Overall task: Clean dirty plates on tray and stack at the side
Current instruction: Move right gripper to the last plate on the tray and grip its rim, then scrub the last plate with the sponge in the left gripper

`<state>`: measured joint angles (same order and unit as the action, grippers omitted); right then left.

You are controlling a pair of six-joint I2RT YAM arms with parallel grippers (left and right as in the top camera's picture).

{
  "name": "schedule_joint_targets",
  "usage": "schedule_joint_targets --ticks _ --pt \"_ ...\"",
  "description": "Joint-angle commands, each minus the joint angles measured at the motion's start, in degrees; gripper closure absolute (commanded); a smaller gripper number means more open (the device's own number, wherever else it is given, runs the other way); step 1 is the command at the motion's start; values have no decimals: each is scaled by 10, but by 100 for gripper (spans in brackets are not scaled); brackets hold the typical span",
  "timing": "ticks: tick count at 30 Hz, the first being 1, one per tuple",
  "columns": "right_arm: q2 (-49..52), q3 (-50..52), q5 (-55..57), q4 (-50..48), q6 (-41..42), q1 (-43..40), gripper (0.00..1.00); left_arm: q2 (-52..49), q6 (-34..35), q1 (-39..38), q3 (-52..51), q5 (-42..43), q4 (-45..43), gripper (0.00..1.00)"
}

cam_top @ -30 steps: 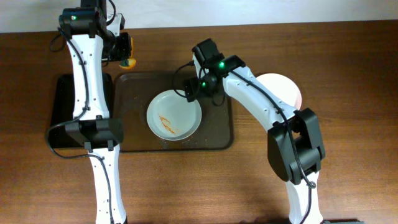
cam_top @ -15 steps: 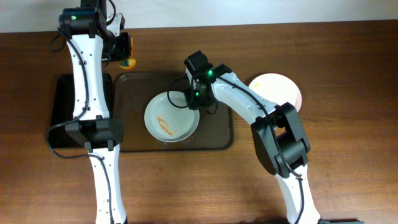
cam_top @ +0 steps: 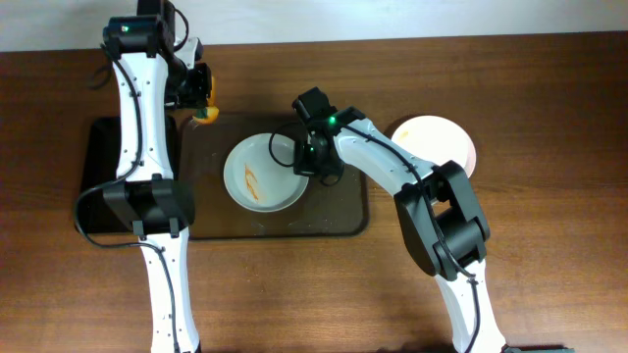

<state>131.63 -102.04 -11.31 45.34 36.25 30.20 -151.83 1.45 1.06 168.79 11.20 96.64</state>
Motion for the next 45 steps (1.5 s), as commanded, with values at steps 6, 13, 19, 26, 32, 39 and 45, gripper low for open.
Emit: schedule_joint_targets --ticks 6,13,19,26,32,39,45 --pt "0 54 22 -42 170 -47 96 7 -9 -52 -104 25 0 99" --pt "0 77 -17 -81 104 -47 96 7 -9 -85 -164 25 -15 99" --pt "-1 17 -63 -36 -37 -57 47 7 -9 -104 -226 25 -54 99" --pt "9 -10 -59 -61 -146 -65 63 7 -9 -104 -253 25 -87 99" --pt "39 -10 -72 -76 -141 -64 83 7 -9 -108 -253 25 -86 99" --pt "40 -10 -71 -70 -133 -57 96 7 10 -137 -272 -41 -77 99" --pt "40 -10 -71 -70 -133 -59 96 7 127 -195 -367 -215 -111 99"
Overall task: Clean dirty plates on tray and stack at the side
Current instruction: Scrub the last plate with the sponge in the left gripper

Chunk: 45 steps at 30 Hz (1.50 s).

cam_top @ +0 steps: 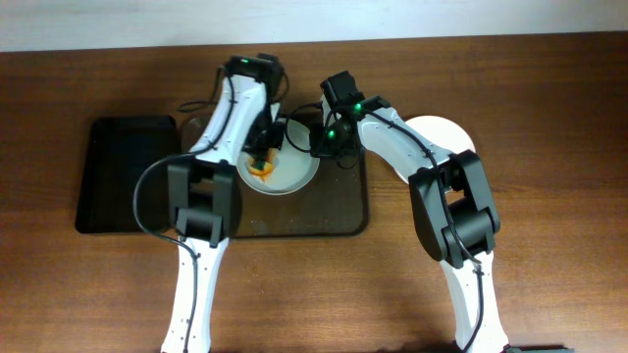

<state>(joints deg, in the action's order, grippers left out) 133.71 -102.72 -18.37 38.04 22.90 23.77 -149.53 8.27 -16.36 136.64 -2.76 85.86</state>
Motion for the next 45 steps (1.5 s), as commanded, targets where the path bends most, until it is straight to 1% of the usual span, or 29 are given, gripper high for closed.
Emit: schedule_joint_targets --ticks 1,6,9,13,15,17,18,20,21,26,29,34,36,38,39,40,41,42,44,45 --pt "19 -3 2 3 1 5 96 -16 70 -27 -46 -88 2 99" --pt "21 -3 5 12 16 0 96 18 77 -31 -46 -90 6 99" --pt "32 -3 -40 11 16 -17 96 44 75 -17 -46 -79 23 99" --pt "36 -3 -52 9 16 -23 96 46 39 8 -59 28 35 99" --pt "36 -3 -52 9 16 -23 96 46 23 5 -83 63 29 99" --pt "36 -3 -56 7 16 -23 96 46 23 -4 -114 84 3 99" --pt "36 -3 -57 7 16 -23 96 46 21 -9 -134 110 -12 99" --pt "36 -3 -57 7 16 -23 96 46 -4 -15 -173 182 -42 99" --pt "36 -3 -57 7 16 -23 96 46 -18 -16 -196 240 -64 99" --pt "36 -3 -66 9 16 -23 96 46 -19 11 -203 361 -160 99" --pt "36 -3 -65 16 16 -20 96 46 -14 43 -203 350 -198 99" --pt "36 -3 -65 18 16 -6 96 46 116 116 -203 153 -250 99" --pt "36 -3 -65 23 16 -2 96 46 153 135 -200 111 -258 99" --pt "36 -2 -65 26 16 2 96 46 165 140 -196 78 -258 99" --pt "36 -2 -65 27 16 2 96 46 155 140 -196 72 -256 99" --pt "36 -2 -65 27 16 3 96 46 116 138 -195 84 -248 99" --pt "36 -2 -65 28 16 3 96 46 41 135 -195 119 -228 99" --pt "36 -2 -65 27 16 3 96 47 -56 130 -195 173 -191 99" --pt "36 -2 -65 27 16 3 96 47 -132 124 -195 238 -124 99" --pt "36 -2 -65 27 16 3 96 47 -181 123 -195 282 -82 99"
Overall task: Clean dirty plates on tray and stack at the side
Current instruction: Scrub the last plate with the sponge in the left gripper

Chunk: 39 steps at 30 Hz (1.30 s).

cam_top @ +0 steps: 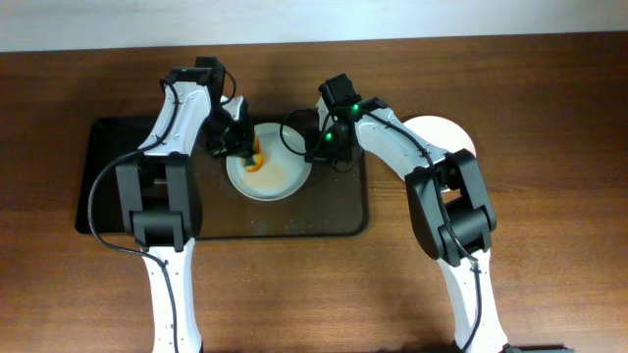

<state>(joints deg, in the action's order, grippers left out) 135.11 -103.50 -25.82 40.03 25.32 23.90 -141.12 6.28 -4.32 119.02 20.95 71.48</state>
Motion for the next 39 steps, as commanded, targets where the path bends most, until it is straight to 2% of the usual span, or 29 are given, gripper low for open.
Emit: schedule_joint_targets --ticks 1,2,4,6,10,12,14,16,20,22,23,24,25,26,31,34,36,39 --pt "22 6 9 7 -9 2 96 -37 -223 2 -19 92 99 99" --pt "22 6 9 7 -9 2 96 -38 -261 2 -19 112 121 99" --pt "22 6 9 7 -9 2 96 -38 -266 2 -19 94 124 99" --pt "22 6 9 8 -9 2 96 -38 -256 3 -19 23 119 99" --pt "22 6 9 7 -9 2 96 -37 -8 2 -19 -277 57 99" --pt "22 6 9 7 -9 2 96 -37 63 1 -19 -336 17 100" --pt "22 6 10 7 -9 2 96 -37 84 -4 -19 -353 -11 99" --pt "22 6 10 7 -9 2 96 -37 118 -17 -19 -409 -29 100" --pt "22 6 10 7 -9 2 96 -37 121 -55 -18 -474 -74 100" --pt "22 6 10 7 -9 2 96 -37 3 -77 -18 -400 -103 99" --pt "22 6 10 7 -9 2 96 -37 -75 -86 -17 -323 -106 99" --pt "22 6 10 7 -9 2 96 -37 -113 -91 -16 -263 -102 100" --pt "22 6 9 7 -9 2 96 -37 -137 -93 -16 -177 -85 100" --pt "22 6 9 7 -9 2 96 -37 -153 -92 -16 -127 -69 100" --pt "22 7 9 7 -9 2 96 -37 -232 -66 -16 54 35 99" --pt "22 6 9 7 -9 2 96 -37 -242 -50 -16 121 62 100" --pt "22 6 8 7 -9 2 96 -37 -235 -38 -16 158 38 99" --pt "22 6 7 7 -9 2 96 -37 -111 -26 -16 71 -65 99"
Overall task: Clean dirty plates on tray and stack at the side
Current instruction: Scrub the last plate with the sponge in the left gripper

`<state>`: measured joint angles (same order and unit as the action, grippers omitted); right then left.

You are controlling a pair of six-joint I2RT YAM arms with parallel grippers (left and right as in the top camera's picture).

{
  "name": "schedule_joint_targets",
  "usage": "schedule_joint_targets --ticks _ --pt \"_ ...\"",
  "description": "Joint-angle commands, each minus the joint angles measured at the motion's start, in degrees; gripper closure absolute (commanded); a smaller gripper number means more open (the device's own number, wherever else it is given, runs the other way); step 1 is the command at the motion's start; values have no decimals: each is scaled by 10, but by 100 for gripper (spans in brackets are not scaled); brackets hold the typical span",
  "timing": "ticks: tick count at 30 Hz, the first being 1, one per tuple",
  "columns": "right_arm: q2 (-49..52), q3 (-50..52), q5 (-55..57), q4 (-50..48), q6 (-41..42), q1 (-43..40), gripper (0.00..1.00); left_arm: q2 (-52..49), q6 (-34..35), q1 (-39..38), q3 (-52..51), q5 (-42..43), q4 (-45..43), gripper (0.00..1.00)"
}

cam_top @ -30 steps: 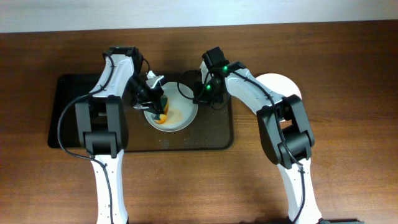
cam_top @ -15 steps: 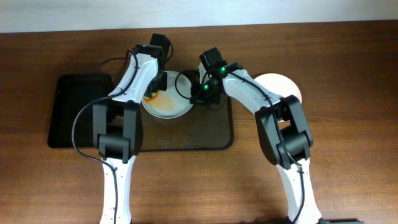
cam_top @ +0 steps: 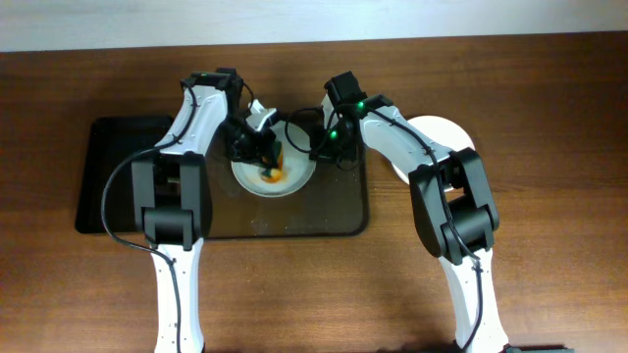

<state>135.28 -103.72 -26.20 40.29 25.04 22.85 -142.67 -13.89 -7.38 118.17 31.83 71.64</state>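
A white dirty plate point(cam_top: 296, 175) lies on the brown tray point(cam_top: 334, 211) at the middle of the table. My left gripper point(cam_top: 261, 153) reaches over the plate's left half, shut on an orange and green sponge point(cam_top: 275, 172) that presses on the plate's inside. An orange smear shows by the sponge. My right gripper point(cam_top: 316, 149) sits at the plate's upper right rim and appears shut on it. A clean white plate point(cam_top: 444, 132) rests on the table to the right, partly under the right arm.
A black tray point(cam_top: 118, 186) lies on the table left of the brown one. A few crumbs dot the brown tray's front part. The table's back edge meets a white wall.
The left gripper and sponge have shifted from the plate's upper left rim to nearer its middle. The plate sits slightly further right. The right gripper remains at the rim.
At first the left gripper held the sponge off the tray's back left corner while the right gripper was at the stained plate's right rim. Then the sponge was on the plate's inside, later at its upper left, and now near its middle.
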Motion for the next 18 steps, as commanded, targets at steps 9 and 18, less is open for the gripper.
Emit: schedule_joint_targets --ticks 9,18 --pt "20 9 12 5 -6 12 96 -19 402 3 -7 -413 -44 99" --pt "20 9 11 4 -6 12 96 -19 -12 2 -7 -114 87 100"
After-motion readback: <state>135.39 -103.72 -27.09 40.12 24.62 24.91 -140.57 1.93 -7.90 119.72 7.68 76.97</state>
